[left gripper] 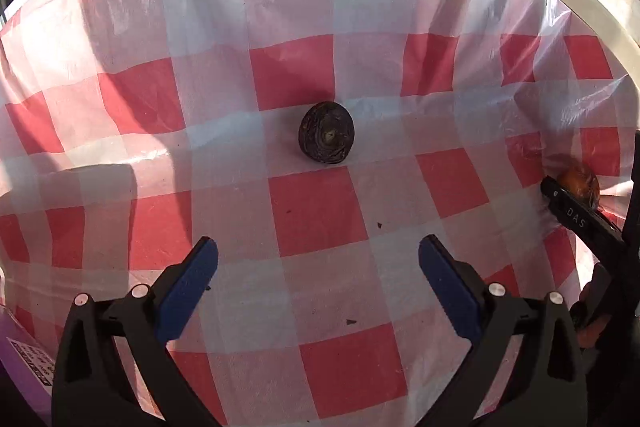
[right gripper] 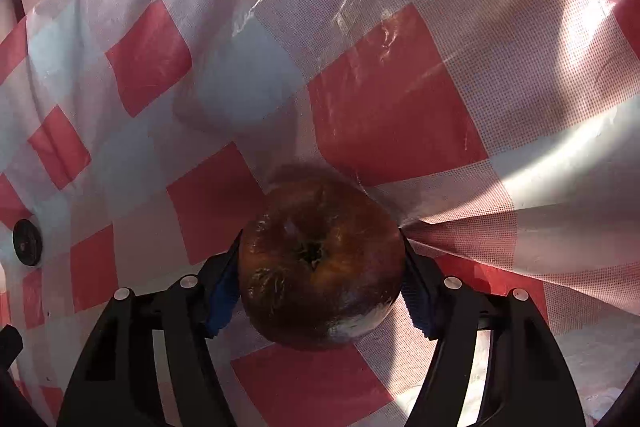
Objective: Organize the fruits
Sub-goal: 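Grasp the red apple with the right tool while the left grasps the dark fruit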
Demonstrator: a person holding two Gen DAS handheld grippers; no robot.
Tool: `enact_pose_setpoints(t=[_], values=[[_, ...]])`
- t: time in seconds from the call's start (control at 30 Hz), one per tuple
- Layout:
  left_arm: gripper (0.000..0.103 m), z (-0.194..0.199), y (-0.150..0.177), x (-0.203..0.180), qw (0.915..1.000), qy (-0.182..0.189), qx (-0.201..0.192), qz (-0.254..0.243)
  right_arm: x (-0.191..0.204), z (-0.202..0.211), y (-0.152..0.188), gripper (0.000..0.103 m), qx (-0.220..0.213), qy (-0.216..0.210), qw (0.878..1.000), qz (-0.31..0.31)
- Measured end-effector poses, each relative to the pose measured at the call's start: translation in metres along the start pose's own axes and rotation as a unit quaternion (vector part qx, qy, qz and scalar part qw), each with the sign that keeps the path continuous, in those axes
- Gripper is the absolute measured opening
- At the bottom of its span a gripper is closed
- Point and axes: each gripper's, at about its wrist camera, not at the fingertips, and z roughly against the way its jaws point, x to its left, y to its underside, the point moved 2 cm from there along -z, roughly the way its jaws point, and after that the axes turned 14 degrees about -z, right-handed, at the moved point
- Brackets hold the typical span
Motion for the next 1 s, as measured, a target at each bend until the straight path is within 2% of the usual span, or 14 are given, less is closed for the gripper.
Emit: enact_pose_setpoints(t=[0.23, 0.33, 0.37, 0.43, 0.47, 0.5, 0.53, 0.57, 0.87, 1.0], values=[[0.100, -0.049, -0.044, 0.011, 0.9997, -0.020, 0.004, 0.009, -0.005, -0.002, -0.001, 0.067, 0.002, 0.000, 1.000, 0.001], [0.096, -0.062, -0.055, 0.013, 0.9997, -0.023, 0.002, 0.011, 0.002, -0.003, 0.001, 0.067, 0.002, -0.001, 1.000, 0.001], [0.088, -0.065, -0.057, 0.012, 0.9997, -0.023, 0.002, 0.007, 0.001, -0.003, 0.002, 0.067, 0.003, -0.001, 1.000, 0.000], [0.081, -0.066, -0.057, 0.010, 0.9993, -0.038, -0.001, -0.005, 0.003, -0.001, 0.002, 0.067, 0.003, -0.002, 1.000, 0.001], [0.069, -0.064, -0.056, 0.008, 0.9990, -0.044, -0.008, -0.009, 0.003, -0.001, 0.002, 0.067, 0.003, -0.001, 1.000, 0.001], [0.052, -0.062, -0.054, 0.007, 0.9989, -0.043, -0.016, -0.012, 0.004, 0.000, 0.002, 0.067, 0.003, -0.001, 1.000, 0.001], [0.044, -0.059, -0.051, 0.006, 0.9988, -0.041, -0.019, -0.017, 0.004, 0.000, 0.002, 0.067, 0.003, -0.001, 1.000, 0.001], [0.039, -0.056, -0.049, 0.005, 0.9989, -0.039, -0.016, -0.019, 0.004, 0.000, 0.002, 0.067, 0.003, -0.001, 1.000, 0.002], [0.039, -0.018, -0.009, -0.011, 0.9999, 0.003, -0.009, 0.002, 0.005, -0.001, 0.001, 0.067, 0.003, -0.002, 1.000, 0.003], [0.039, 0.001, 0.011, -0.024, 0.9998, 0.015, -0.011, -0.004, 0.005, -0.001, 0.001, 0.067, 0.003, -0.002, 1.000, 0.003]])
